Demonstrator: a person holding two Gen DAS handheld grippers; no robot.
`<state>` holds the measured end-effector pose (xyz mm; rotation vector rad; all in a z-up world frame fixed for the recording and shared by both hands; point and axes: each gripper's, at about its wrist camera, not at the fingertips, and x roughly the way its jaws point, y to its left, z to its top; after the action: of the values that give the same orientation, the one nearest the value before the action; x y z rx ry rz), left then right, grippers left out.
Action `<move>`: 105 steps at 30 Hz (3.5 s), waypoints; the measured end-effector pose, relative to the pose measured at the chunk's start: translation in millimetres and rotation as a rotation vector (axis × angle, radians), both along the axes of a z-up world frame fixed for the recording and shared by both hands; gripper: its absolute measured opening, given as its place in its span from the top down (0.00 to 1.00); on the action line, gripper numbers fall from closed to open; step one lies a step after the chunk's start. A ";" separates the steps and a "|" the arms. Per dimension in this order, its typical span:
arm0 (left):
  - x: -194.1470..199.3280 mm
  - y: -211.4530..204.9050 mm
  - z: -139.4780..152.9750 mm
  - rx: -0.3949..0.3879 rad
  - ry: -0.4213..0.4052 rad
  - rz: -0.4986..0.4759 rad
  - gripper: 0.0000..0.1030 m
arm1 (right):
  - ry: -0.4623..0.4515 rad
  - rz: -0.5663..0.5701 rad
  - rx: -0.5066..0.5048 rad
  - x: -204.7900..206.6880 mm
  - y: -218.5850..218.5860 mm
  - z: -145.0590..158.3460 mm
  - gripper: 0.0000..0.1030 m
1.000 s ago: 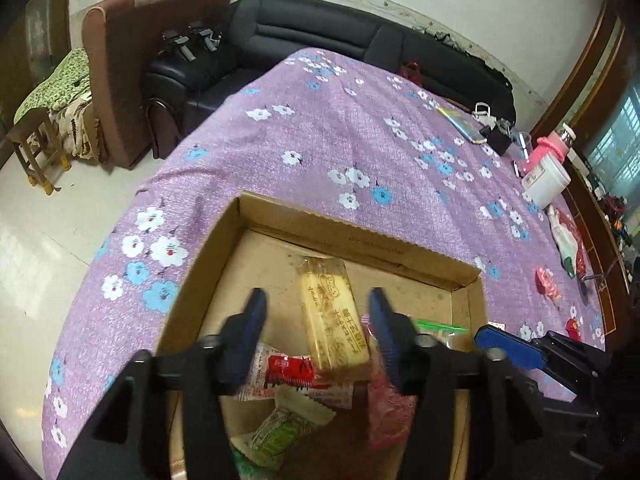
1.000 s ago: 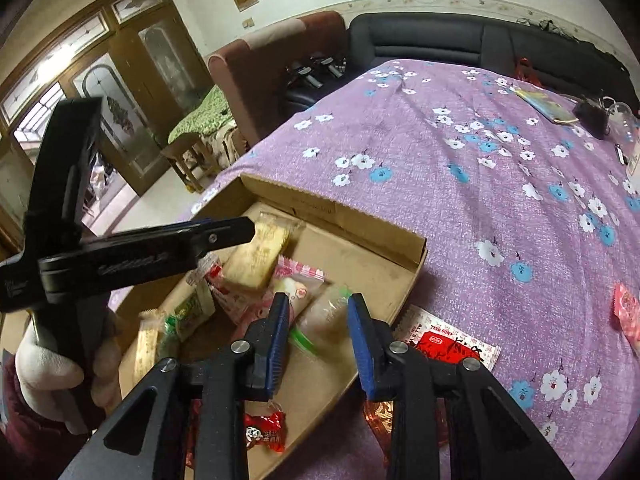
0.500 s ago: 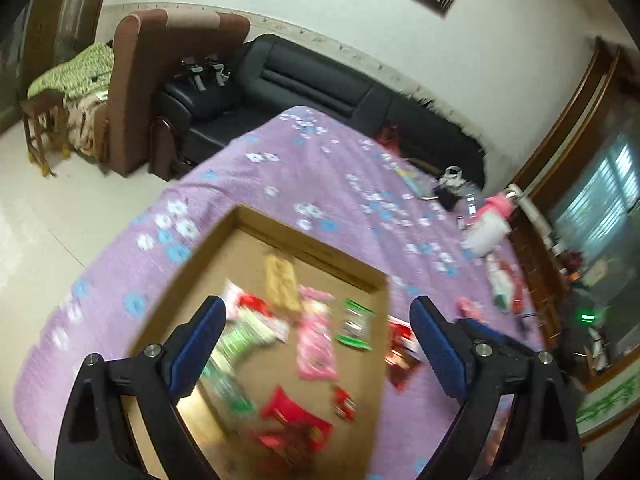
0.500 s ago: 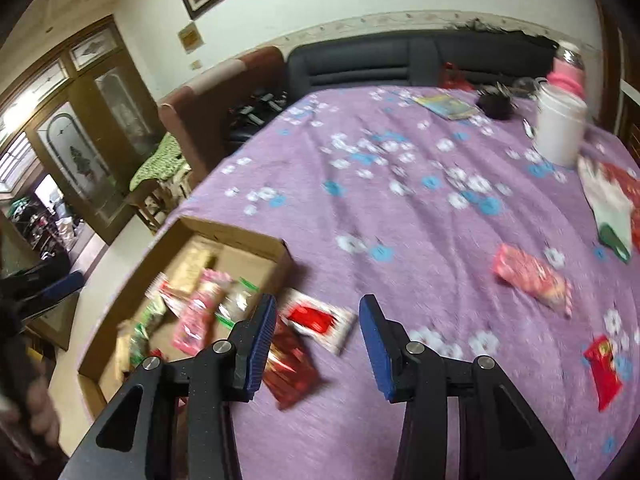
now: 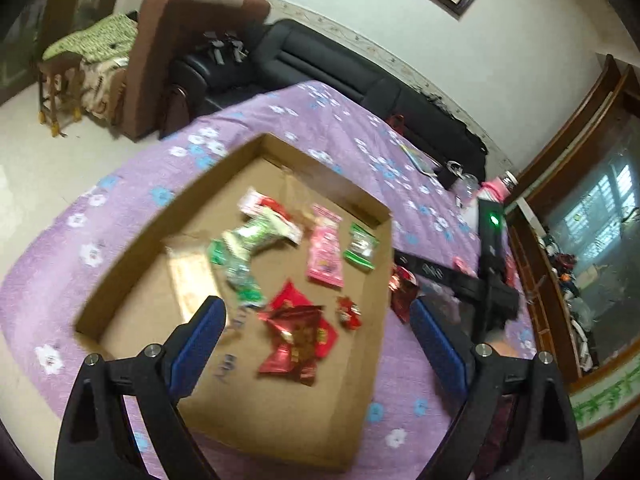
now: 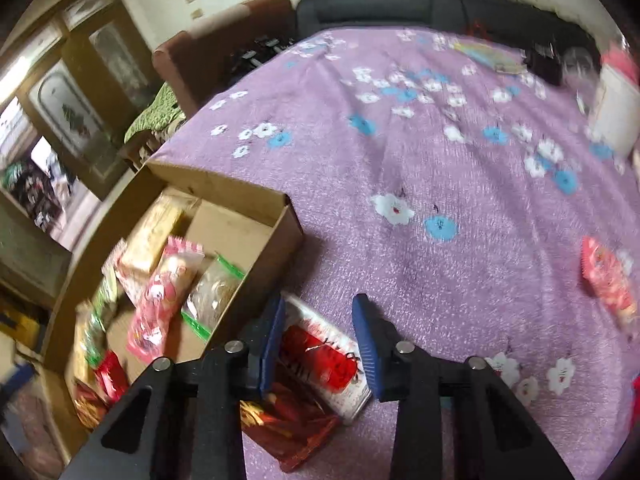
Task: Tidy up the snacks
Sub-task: 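Grasp the red-and-white packet with the right gripper, then grasp the dark red foil bag with the left gripper while the right holds its packet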
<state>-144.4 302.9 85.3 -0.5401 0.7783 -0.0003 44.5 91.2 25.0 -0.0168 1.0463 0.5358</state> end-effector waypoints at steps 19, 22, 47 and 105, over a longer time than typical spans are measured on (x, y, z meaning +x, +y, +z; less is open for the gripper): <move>-16.4 -5.2 -0.6 0.004 -0.016 -0.008 0.10 | -0.085 0.182 -0.023 -87.1 8.5 13.4 0.57; -20.7 -9.8 4.2 0.020 -0.024 -0.015 0.10 | -0.095 0.172 -0.031 -89.0 13.2 7.9 0.57; -17.2 -86.9 9.7 0.132 -0.004 -0.179 0.10 | -0.087 0.048 0.013 -74.6 -50.0 11.1 0.70; -14.3 -121.1 -9.4 0.133 0.035 -0.300 0.10 | -0.184 -0.097 -0.037 -70.4 -120.8 27.6 0.27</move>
<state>-158.7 181.8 76.0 -0.2943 0.8810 -0.2149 -26.0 -29.6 52.6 -0.0464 0.8726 0.4185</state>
